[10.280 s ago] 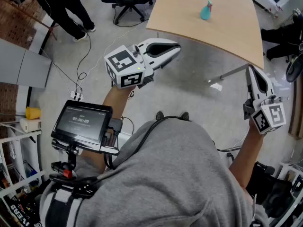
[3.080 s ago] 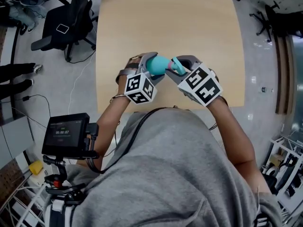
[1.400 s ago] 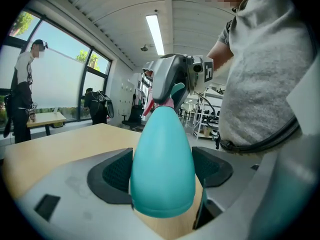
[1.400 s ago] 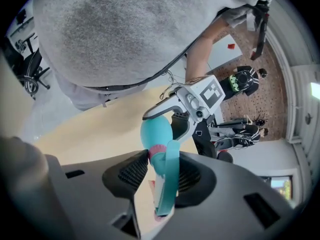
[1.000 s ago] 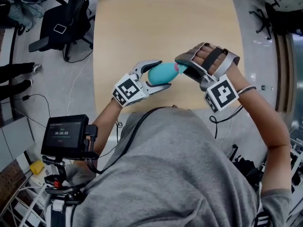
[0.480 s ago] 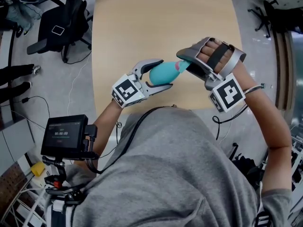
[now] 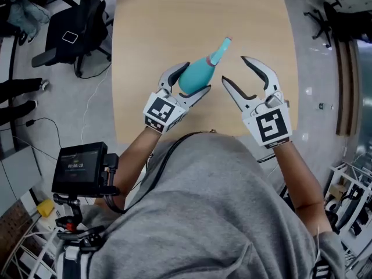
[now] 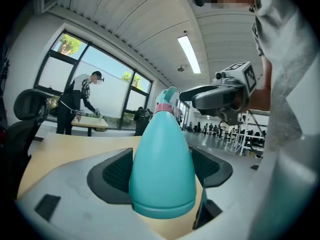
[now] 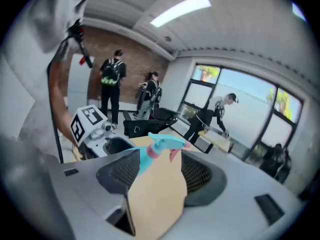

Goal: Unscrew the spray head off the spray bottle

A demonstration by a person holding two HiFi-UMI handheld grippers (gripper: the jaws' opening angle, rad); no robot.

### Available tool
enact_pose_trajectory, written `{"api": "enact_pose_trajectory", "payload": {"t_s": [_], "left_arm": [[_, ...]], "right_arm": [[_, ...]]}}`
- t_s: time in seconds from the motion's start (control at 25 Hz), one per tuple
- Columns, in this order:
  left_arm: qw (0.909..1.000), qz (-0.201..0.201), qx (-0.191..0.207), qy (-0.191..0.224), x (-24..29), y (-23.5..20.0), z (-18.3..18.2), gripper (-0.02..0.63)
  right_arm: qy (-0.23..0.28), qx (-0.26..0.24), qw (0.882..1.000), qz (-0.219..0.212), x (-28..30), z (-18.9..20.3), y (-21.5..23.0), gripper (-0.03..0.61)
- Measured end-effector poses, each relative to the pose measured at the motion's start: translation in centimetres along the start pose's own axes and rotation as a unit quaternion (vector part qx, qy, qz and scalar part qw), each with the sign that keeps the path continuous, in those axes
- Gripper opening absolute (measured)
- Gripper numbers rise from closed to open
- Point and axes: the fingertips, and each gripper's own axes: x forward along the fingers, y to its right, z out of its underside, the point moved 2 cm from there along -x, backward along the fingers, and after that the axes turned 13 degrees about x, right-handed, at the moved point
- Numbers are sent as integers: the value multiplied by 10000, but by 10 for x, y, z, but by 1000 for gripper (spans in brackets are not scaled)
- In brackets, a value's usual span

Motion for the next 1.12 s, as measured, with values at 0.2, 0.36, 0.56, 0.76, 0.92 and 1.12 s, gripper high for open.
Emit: {"api": "enact_pose_trajectory", "payload": {"t_s": [0.2,0.36,0.56,0.76,0.92,1.12], "left_arm": [[9984,-347,411,-179,7,1,-9,368],[9944,-355,978,-208,18,13,-22,369],[9950,-312,936,-154,17,18,-23,369],[9973,707,6,184,9,25,-24,368],[9624,2269,-1141,963,-16,36,-43,370],[9052,3712,-1347,1571,-50,56,-72,368]], "right_arm": [[230,2225,9746,-54,25,8,-2,242],[400,2906,9558,184,35,8,14,241],[546,3517,9345,-10,32,6,15,147],[527,3037,9492,-634,26,-5,4,144],[770,2344,9447,-2161,6,-29,-23,144],[967,2011,8819,-4153,-26,-58,-57,144]]}}
